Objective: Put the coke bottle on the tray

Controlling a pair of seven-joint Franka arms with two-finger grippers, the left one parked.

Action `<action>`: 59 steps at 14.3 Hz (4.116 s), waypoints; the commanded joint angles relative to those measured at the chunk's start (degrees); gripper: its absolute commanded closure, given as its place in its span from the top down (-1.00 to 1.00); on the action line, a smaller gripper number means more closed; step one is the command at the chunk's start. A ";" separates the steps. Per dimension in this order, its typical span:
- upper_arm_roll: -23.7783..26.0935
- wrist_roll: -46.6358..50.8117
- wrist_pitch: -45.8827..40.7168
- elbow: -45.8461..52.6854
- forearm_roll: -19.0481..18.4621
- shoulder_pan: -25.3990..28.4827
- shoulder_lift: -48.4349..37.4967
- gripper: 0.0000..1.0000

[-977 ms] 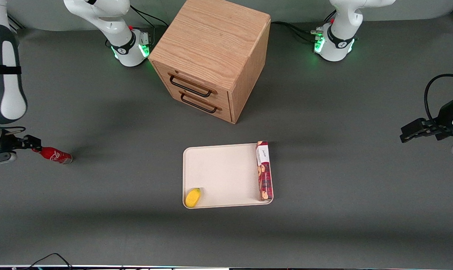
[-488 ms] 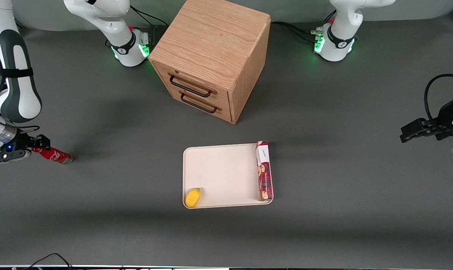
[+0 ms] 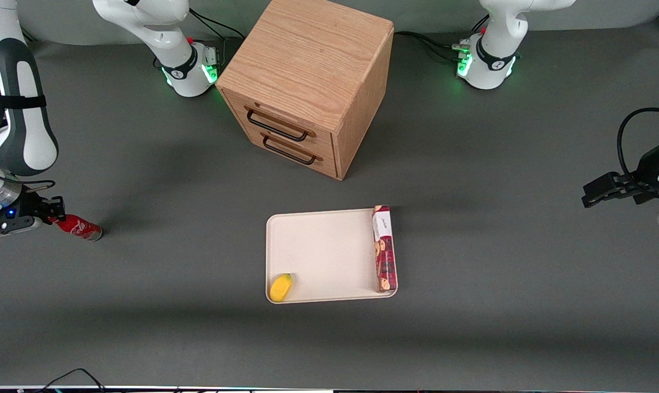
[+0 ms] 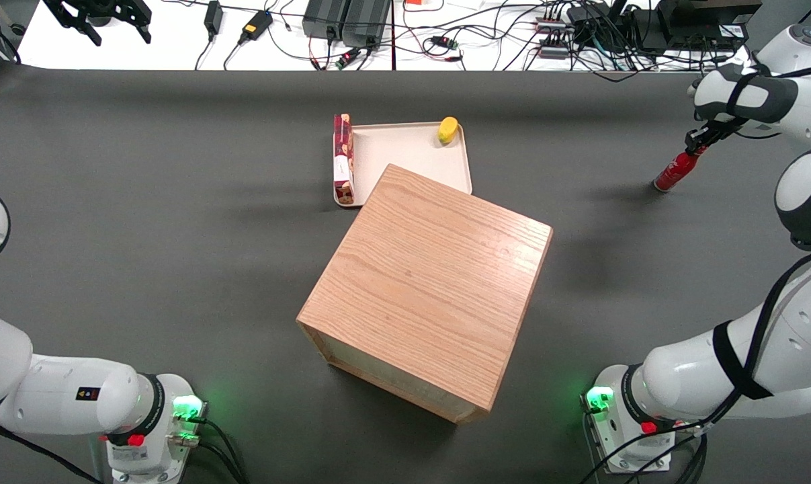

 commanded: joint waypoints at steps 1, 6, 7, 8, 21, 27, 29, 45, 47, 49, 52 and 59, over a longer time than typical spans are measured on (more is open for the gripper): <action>0.46 -1.55 -11.29 6.23 1.23 0.68 -5.14 -0.92; 10.19 6.07 -42.86 34.27 1.06 0.77 -4.88 -0.92; 13.52 9.76 -45.95 37.26 0.71 0.77 -4.80 -0.93; 16.86 14.32 -48.41 39.82 0.44 1.03 -4.62 -0.94; 60.30 95.19 -35.53 41.69 -25.98 5.25 20.58 -0.97; 61.90 105.40 -27.53 38.01 -34.52 6.75 27.54 -0.97; 61.90 106.91 -26.47 36.95 -35.85 6.83 27.99 -0.95; 63.49 82.98 -48.75 41.07 -26.93 2.18 7.64 0.88; 55.53 72.51 -55.53 41.34 -18.59 1.56 -0.18 0.90; 44.20 60.48 -57.04 39.24 -9.79 1.65 -7.31 0.93; 33.01 48.50 -56.09 31.34 -5.02 1.56 -13.48 1.00; 23.84 40.64 -51.87 26.30 -0.61 1.82 -15.08 1.00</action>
